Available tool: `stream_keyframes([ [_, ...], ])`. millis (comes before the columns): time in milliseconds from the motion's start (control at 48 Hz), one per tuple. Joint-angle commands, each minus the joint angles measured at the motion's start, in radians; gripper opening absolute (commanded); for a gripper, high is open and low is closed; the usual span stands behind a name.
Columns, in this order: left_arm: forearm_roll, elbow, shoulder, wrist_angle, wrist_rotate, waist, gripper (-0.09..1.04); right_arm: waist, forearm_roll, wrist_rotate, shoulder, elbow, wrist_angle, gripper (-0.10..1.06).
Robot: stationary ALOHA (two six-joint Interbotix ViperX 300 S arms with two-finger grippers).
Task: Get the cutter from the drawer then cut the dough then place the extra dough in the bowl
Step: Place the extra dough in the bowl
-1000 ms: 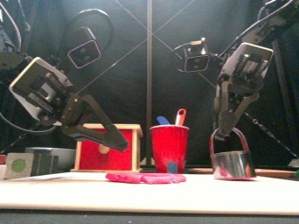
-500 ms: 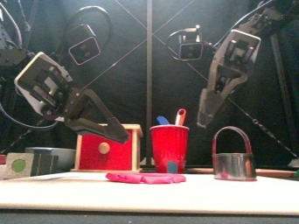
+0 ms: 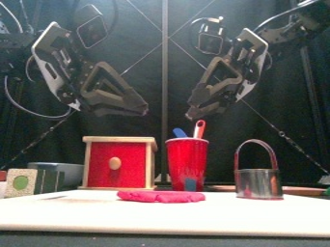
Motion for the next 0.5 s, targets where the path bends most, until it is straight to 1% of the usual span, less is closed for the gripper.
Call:
stream_keyframes([
  [21, 0.008, -0.008, -0.026, -0.005, 0.0, 0.012, 0.62, -0.003, -0.003, -0.002, -0.035, 0.031, -0.1, 0.83],
  [146, 0.005, -0.015, -0.025, -0.005, -0.006, 0.025, 0.74, -0.008, 0.0, -0.002, -0.038, 0.067, -0.149, 0.83],
  [292, -0.006, -0.023, -0.026, -0.005, -0.008, 0.026, 0.87, -0.008, 0.0, -0.002, -0.04, 0.081, -0.172, 0.83],
  [417, -0.032, -0.035, -0.025, -0.006, -0.009, 0.032, 0.93, -0.008, -0.003, -0.002, -0.038, 0.084, -0.184, 0.83],
  [500, -0.078, -0.048, -0.021, -0.003, -0.011, 0.035, 0.93, -0.008, -0.003, -0.003, -0.038, 0.086, -0.186, 0.83],
])
